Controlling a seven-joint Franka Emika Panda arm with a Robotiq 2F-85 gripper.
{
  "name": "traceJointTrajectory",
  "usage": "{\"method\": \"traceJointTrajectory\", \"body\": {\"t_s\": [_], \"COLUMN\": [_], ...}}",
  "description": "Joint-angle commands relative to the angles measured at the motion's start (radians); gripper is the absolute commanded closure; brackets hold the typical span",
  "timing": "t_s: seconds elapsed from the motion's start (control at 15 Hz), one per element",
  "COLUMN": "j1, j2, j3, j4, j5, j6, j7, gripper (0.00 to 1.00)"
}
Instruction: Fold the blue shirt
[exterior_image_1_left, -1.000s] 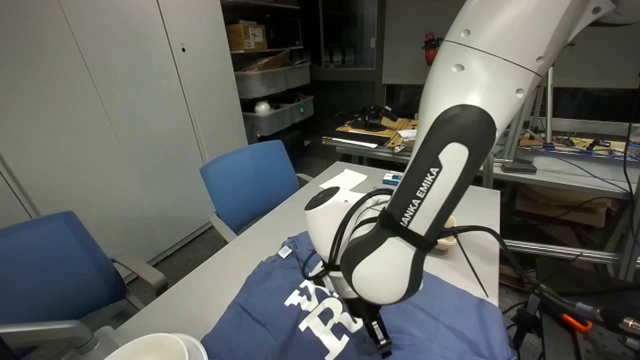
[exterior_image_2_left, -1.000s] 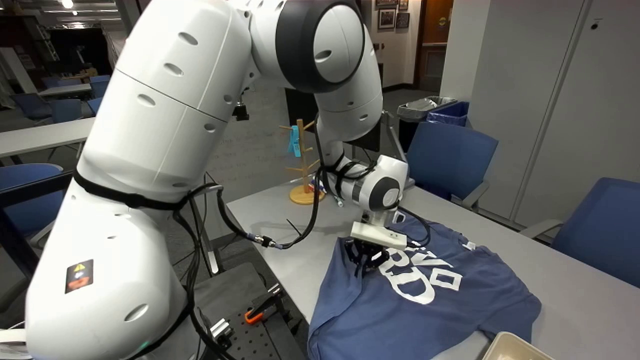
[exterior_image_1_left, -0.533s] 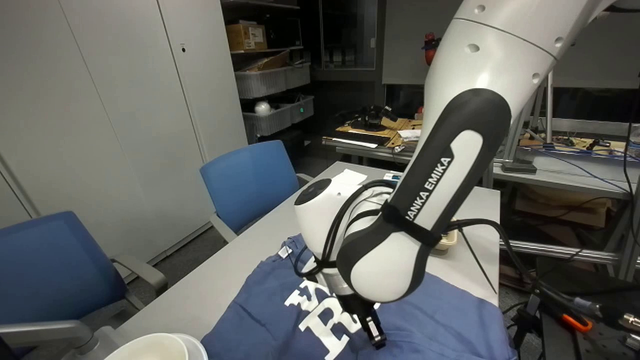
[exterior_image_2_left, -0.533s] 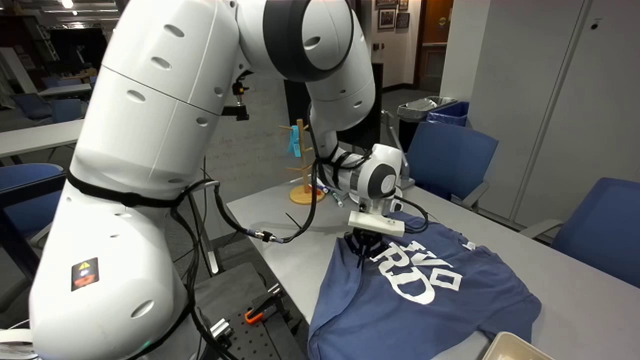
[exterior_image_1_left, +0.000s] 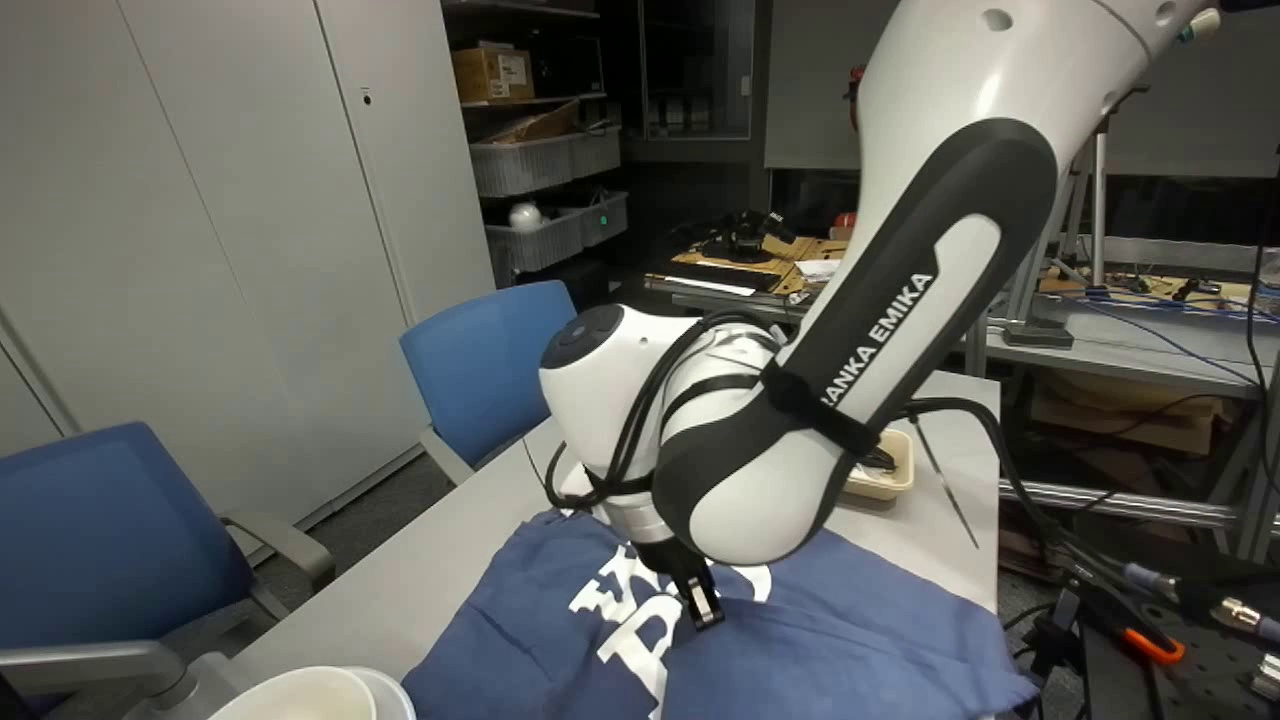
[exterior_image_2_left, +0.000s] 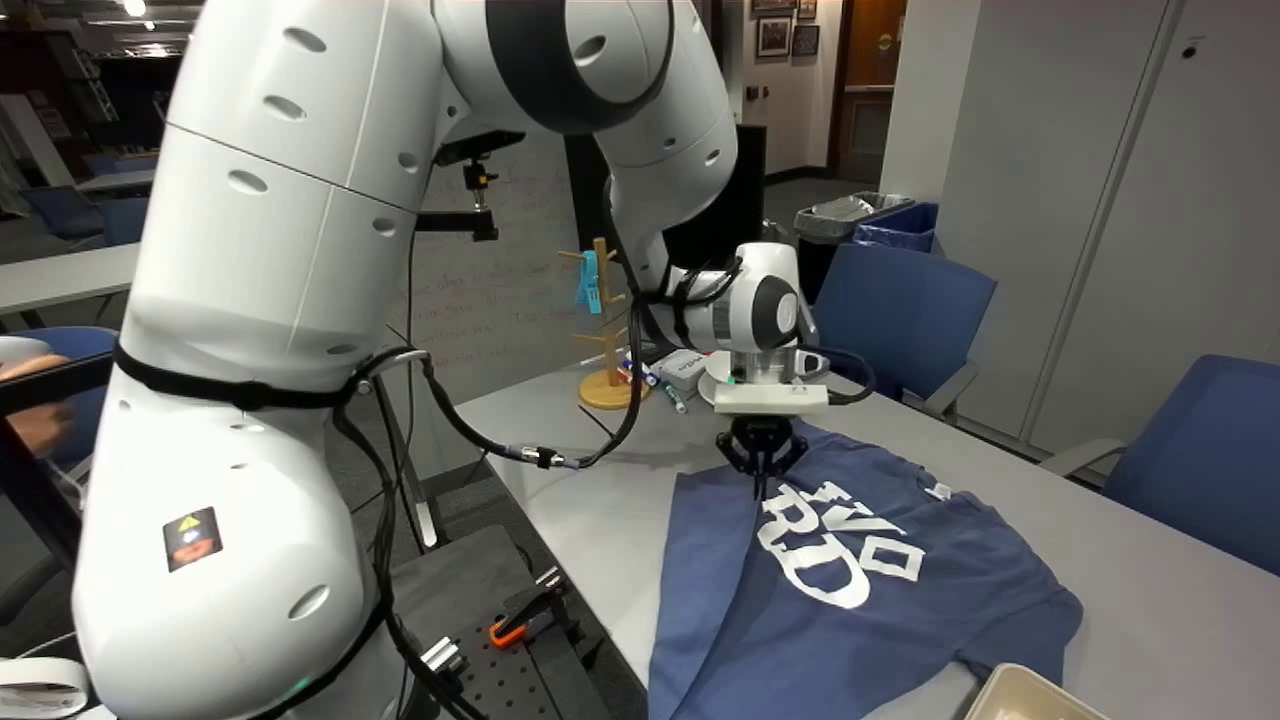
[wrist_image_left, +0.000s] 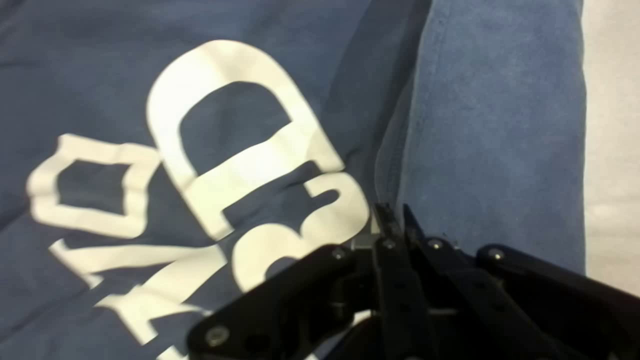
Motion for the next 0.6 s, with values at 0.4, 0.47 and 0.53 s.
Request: {"method": "traceJointTrajectory", "body": {"t_s": [0.4,0.47,0.53], "j1": [0.199,0.200,0.203], "j2": [0.133,0.174,0.210], "j3": [-0.128,-0.133,-0.138], "j4": [0.364,0.413,0.453], "j5": [-0.435,-0.455,-0.473], "j6": [0.022,0.024,0.023], "j7": [0.381,0.422,0.458], "gripper": [0.99,0.99,0.99]}}
